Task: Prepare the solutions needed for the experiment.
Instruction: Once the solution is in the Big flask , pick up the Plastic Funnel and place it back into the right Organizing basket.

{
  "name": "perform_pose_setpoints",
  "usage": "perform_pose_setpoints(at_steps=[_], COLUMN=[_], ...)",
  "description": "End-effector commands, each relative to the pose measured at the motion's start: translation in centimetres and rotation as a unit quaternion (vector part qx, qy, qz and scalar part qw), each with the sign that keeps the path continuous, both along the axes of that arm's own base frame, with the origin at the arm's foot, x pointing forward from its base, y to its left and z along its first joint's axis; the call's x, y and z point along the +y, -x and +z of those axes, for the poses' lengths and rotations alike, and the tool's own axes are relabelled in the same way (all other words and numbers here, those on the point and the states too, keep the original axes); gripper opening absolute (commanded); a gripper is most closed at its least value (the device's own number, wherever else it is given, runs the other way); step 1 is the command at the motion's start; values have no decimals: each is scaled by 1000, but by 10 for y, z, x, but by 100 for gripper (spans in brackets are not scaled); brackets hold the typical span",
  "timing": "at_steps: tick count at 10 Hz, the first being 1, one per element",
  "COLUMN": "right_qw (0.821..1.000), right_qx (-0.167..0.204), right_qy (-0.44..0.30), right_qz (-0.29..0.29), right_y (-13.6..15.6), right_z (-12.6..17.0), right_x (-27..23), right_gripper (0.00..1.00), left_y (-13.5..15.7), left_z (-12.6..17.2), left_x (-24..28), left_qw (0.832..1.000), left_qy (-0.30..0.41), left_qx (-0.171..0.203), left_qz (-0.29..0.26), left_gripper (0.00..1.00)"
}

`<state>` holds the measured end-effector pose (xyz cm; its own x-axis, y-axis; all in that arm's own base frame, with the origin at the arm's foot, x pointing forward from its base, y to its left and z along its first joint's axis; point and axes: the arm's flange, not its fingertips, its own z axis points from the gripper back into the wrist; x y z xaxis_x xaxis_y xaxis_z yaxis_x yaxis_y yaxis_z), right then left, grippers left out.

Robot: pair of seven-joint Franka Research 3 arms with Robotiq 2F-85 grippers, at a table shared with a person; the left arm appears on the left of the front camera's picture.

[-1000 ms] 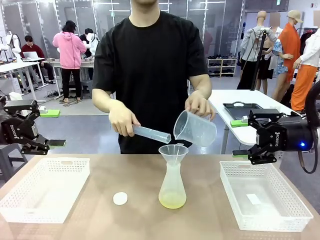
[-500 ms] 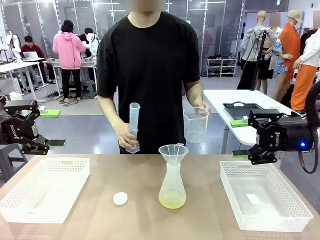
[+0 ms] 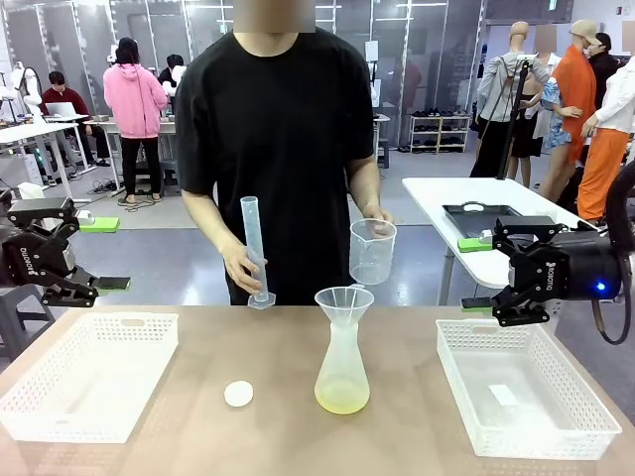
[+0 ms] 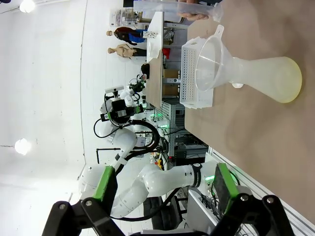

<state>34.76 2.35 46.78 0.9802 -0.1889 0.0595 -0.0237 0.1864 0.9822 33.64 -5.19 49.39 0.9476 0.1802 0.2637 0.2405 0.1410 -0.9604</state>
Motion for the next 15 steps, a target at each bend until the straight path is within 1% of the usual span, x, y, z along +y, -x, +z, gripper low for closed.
perform_pose_setpoints(at_steps=[1, 7, 8, 9, 10, 11, 12, 13, 15], right_qw=[1000, 1000, 1000, 999, 996, 994, 992, 986, 966], right_qx=[-2, 0, -1, 3, -2, -10, -11, -14, -32], right_qy=[-3, 0, 18, 48, 86, 106, 127, 163, 256], right_qz=[1, 0, 1, -8, -9, -17, -5, 1, 28], right_y=[0, 0, -5, -18, -37, -55, -72, -88, -116], right_z=[1, 0, 2, 7, 19, 30, 37, 42, 49], right_x=[1, 0, 1, 7, 13, 19, 29, 40, 69], right_gripper=[100, 100, 100, 100, 100, 100, 100, 100, 100], left_y=[-1, -1, -1, -1, -1, -1, -1, -1, -1], left_z=[2, 2, 2, 2, 2, 2, 2, 2, 2], left_x=[-2, -2, -2, -2, -2, -2, -2, -2, -2], left_qw=[1000, 1000, 1000, 1000, 1000, 1000, 1000, 1000, 1000], left_qy=[13, 13, 13, 13, 13, 13, 13, 13, 13], left_qx=[-2, -2, -2, -2, -2, -2, -2, -2, -2], left_qz=[0, 0, 0, 0, 0, 0, 0, 0, 0], left_gripper=[100, 100, 100, 100, 100, 100, 100, 100, 100])
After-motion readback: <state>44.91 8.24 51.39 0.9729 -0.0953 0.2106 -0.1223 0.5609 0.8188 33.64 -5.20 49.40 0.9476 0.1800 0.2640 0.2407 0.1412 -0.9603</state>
